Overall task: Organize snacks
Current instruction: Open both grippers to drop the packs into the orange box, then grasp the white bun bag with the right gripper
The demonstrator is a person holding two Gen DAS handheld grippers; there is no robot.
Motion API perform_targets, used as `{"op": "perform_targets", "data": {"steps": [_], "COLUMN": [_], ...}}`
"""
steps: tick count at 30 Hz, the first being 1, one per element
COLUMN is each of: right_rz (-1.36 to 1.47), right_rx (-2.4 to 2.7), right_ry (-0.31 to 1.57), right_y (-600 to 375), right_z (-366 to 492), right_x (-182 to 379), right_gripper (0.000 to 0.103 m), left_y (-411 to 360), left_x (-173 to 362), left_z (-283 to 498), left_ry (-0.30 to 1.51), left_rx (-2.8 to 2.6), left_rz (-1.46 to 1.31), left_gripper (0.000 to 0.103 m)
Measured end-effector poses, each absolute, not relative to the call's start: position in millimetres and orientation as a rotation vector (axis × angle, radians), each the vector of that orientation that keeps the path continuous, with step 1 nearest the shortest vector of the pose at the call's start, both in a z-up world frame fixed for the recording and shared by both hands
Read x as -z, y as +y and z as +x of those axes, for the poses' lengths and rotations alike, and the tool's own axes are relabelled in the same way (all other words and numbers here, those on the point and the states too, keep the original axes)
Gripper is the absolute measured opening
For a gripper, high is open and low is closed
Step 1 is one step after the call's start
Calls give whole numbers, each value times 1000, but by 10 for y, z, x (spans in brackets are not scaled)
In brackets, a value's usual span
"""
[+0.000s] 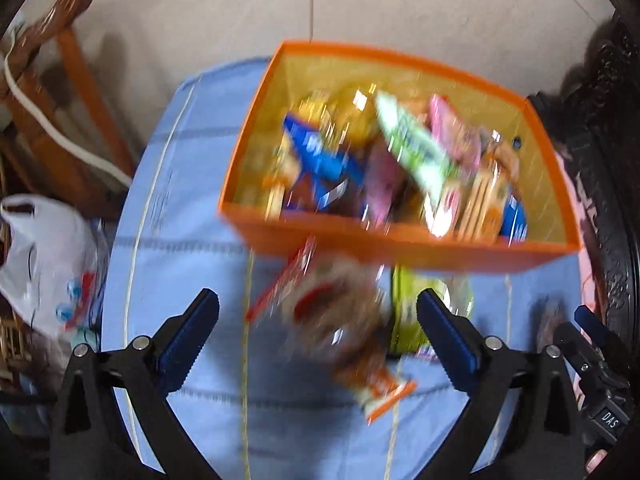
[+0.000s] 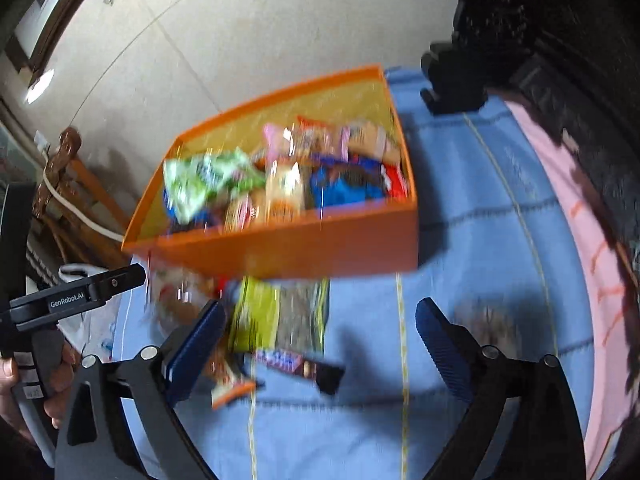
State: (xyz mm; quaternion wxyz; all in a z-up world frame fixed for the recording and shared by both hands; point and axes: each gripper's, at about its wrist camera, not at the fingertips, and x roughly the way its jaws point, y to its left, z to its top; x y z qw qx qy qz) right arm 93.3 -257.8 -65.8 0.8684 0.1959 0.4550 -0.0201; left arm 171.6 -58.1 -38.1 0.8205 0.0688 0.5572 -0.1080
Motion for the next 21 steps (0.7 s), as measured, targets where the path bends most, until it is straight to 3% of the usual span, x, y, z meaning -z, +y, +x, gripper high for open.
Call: {"op": "perform_targets", "data": {"steps": [11, 21], "right_rz": [416, 513], "right_rx": [56, 365], "right_ry": [1053, 999], "right_y": [-2425, -3241], "right_z": [229, -255], "right_x": [1001, 1165], "right_gripper": [97, 97], "left_y": [-295, -185], "left_x": [934, 1114], "left_z": [1066, 855], "left_ry": [1362, 1433], "left_rx": [170, 158], "left_rz": [152, 155], "left_gripper": [97, 97]}}
